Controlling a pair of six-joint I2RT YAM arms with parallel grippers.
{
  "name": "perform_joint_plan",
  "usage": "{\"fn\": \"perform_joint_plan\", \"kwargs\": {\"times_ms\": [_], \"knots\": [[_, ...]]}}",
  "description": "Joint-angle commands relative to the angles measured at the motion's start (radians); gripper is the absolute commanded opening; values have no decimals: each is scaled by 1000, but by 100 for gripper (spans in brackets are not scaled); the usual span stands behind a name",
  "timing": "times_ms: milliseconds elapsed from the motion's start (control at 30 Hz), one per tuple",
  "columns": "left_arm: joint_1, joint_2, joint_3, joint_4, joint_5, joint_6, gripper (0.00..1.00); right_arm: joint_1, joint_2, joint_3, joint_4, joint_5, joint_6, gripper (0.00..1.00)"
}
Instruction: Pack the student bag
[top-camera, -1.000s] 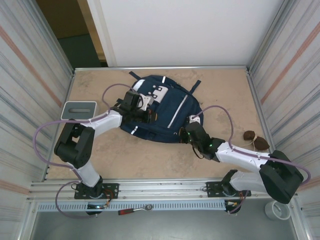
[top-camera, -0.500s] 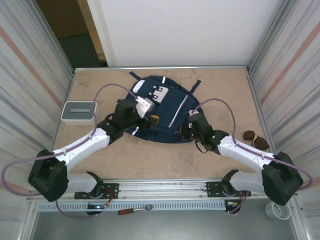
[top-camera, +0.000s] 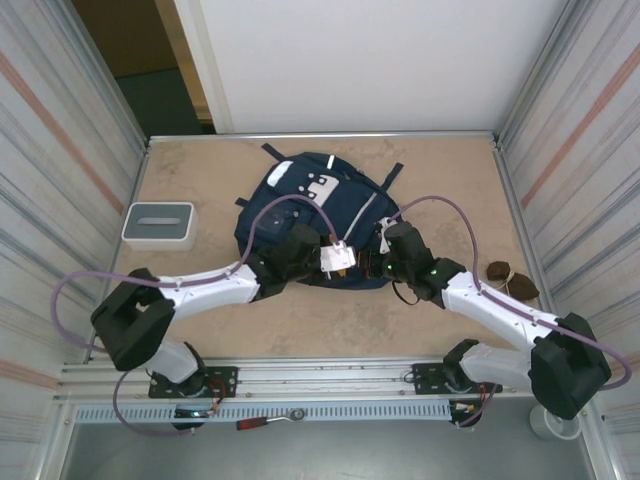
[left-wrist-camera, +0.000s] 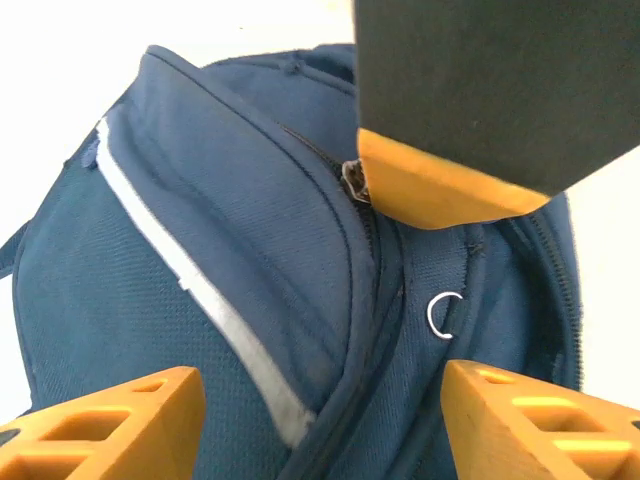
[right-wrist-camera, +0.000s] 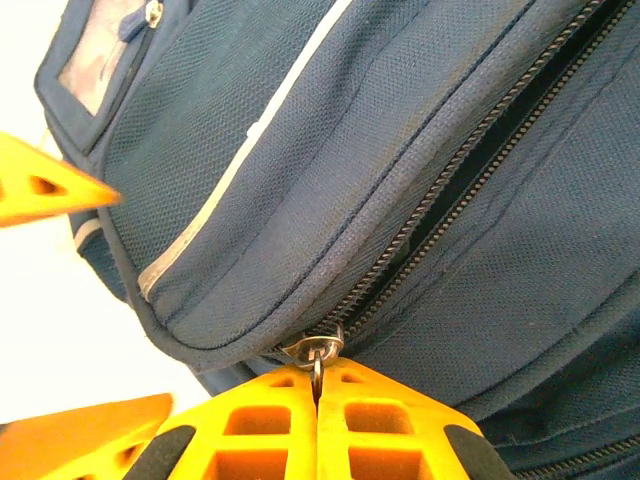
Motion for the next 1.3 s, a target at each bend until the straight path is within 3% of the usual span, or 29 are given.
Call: {"fn": "perform_joint_plan", "kwargs": {"times_ms": [0,333,667,767,900,1133,1267], "knots": [[-1,32,57,63,-78,82,58,-3,-43,32,10,-32,29,0],[16,2,3,110,-21,70,12,-86,-40,17,-65,55,-34,0],[100,-126,-125,159,67,-20,8,-248,46,102,-134,57,-90,0],[133,-156,-173,189,57,-50,9,-231,69,125,-107,9,-86,0],[147,-218,-236,208,9,-74,18,-166,77,139,-74,-13,-70,0],[61,-358,-237,88,33,-161,52,-24,65,157,-12,-19,-33,0],[8,-360,-227,99,52,-192,61,31,55,168,4,-17,-33,0]]}}
